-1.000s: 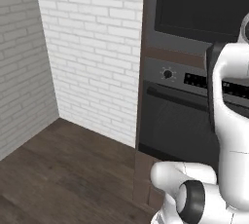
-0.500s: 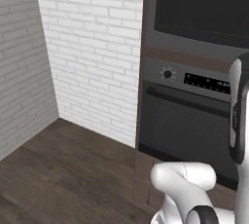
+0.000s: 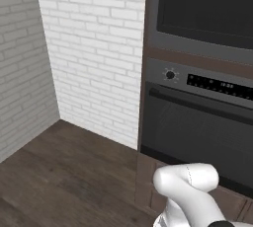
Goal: Pick the squash from the sink and place it in the bowl. Then pick the bowl and place it in the microwave. Then close the microwave door and press the start button.
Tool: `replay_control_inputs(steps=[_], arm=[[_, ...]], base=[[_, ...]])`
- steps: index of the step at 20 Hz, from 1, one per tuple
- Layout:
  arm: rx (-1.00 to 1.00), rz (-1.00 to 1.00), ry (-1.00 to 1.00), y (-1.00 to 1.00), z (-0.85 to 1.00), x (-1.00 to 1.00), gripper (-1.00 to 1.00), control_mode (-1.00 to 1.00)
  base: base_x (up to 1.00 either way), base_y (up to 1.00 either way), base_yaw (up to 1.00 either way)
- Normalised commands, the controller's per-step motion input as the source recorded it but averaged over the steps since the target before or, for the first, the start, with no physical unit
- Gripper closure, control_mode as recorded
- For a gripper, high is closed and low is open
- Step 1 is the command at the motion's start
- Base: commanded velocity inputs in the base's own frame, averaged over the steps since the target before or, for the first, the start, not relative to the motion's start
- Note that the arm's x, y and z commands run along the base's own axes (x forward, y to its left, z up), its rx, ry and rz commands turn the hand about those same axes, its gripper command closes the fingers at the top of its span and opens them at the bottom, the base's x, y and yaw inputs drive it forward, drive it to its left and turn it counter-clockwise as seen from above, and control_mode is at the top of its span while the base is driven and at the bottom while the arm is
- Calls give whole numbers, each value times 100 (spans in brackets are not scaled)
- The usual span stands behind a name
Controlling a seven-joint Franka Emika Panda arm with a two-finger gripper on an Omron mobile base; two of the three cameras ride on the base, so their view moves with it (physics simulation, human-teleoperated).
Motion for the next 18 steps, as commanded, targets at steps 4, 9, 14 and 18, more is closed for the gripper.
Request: replay_control_inputs(steps=[4, 9, 14, 18], arm=[[-74, -6, 14, 29, -4, -40, -100, -100], [-47, -40, 0, 29, -35, 5, -100, -100], [-28, -31, -6, -2, -61, 20, -100, -100], [-19, -14, -20, -18, -15, -2, 100, -100]], base=[[0, 0, 0], [0, 0, 0], [0, 0, 0], [0, 0, 0]])
